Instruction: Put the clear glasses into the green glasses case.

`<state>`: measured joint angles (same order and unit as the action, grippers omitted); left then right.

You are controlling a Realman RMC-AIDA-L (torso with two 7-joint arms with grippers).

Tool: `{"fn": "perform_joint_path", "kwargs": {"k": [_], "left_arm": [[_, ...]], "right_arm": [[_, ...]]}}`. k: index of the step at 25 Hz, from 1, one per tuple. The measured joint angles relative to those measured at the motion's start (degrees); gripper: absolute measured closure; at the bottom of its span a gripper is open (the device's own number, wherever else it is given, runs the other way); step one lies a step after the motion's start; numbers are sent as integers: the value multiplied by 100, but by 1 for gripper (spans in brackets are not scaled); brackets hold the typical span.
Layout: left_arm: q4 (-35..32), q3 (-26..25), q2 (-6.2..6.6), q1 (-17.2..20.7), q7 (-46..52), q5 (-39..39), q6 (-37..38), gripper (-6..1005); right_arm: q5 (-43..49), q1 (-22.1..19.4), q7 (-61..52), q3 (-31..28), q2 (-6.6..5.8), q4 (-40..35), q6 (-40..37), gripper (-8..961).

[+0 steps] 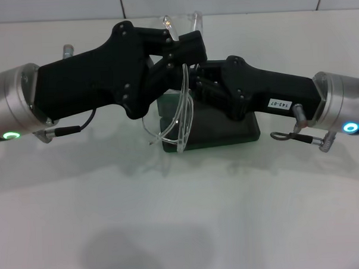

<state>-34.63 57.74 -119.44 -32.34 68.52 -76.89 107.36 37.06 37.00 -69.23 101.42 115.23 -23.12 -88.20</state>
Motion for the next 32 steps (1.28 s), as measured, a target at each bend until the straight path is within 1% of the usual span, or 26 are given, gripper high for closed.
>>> {"fn": "perform_joint_path", "kwargs": {"k": [8,27,32], "left_arm": [[0,0,0,-9,31,0,-68,945],[0,0,0,-55,17,-1,-237,944],[0,-7,0,-45,0,-1,-243,944]], "right_arm": [[176,-20,65,-44,-4,-141,22,845],[189,26,137,-55,0,-199,125,845],[201,-13,141,-222,0,-208,125,845]]}}
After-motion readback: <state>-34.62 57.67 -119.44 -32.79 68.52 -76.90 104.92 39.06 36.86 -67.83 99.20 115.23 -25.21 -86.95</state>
